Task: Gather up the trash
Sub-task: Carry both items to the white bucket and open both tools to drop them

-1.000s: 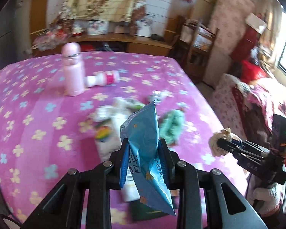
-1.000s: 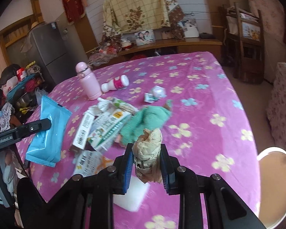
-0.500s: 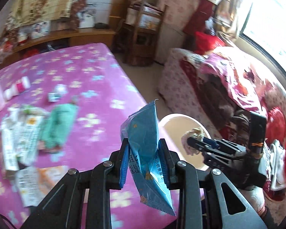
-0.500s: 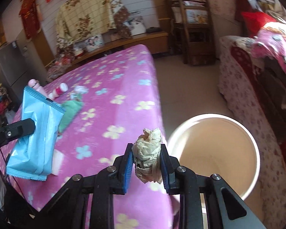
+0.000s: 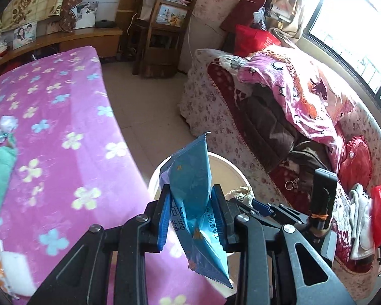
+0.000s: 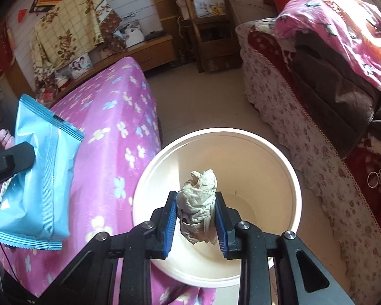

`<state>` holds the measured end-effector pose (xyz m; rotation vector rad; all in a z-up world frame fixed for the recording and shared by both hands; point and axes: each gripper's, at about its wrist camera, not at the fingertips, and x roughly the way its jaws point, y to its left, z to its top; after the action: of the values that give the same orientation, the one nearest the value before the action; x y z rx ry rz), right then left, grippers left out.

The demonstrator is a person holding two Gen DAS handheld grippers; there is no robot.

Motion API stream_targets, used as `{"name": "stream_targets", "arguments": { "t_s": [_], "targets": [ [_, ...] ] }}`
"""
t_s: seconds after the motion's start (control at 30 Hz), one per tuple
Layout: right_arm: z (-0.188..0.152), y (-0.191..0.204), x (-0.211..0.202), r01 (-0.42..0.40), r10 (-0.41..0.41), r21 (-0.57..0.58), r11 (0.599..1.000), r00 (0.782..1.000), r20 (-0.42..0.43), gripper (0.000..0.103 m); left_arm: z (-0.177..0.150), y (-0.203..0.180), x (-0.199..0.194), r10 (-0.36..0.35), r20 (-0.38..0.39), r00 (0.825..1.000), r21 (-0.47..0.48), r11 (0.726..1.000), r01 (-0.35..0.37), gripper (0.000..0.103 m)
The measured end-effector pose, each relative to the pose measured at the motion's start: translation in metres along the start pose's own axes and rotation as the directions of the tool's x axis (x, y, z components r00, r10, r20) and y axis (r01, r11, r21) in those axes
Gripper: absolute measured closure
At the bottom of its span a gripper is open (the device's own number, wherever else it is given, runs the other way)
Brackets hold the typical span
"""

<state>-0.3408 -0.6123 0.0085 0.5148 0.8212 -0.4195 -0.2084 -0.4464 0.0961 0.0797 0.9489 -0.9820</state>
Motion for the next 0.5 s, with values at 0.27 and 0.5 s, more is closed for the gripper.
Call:
{"name": "stream_targets", "arguments": {
  "t_s": [0.27, 0.5],
  "targets": [
    [0.001, -0.017, 0.007, -0.037, 0.036, 0.086, 0.996, 0.999, 0.005, 0.024, -0.005, -0.002, 0.012, 0.016, -0.013, 1.000, 0.014, 1.000, -0.016, 0.050],
    [-0.002, -0.001, 0.007, -0.044, 0.045, 0.068, 0.997, 0.999, -0.008, 0.023, -0.010, 0.008, 0.003, 0.072, -0.005, 0.997, 0.020, 0.997, -0.072, 0.050]
  ]
}}
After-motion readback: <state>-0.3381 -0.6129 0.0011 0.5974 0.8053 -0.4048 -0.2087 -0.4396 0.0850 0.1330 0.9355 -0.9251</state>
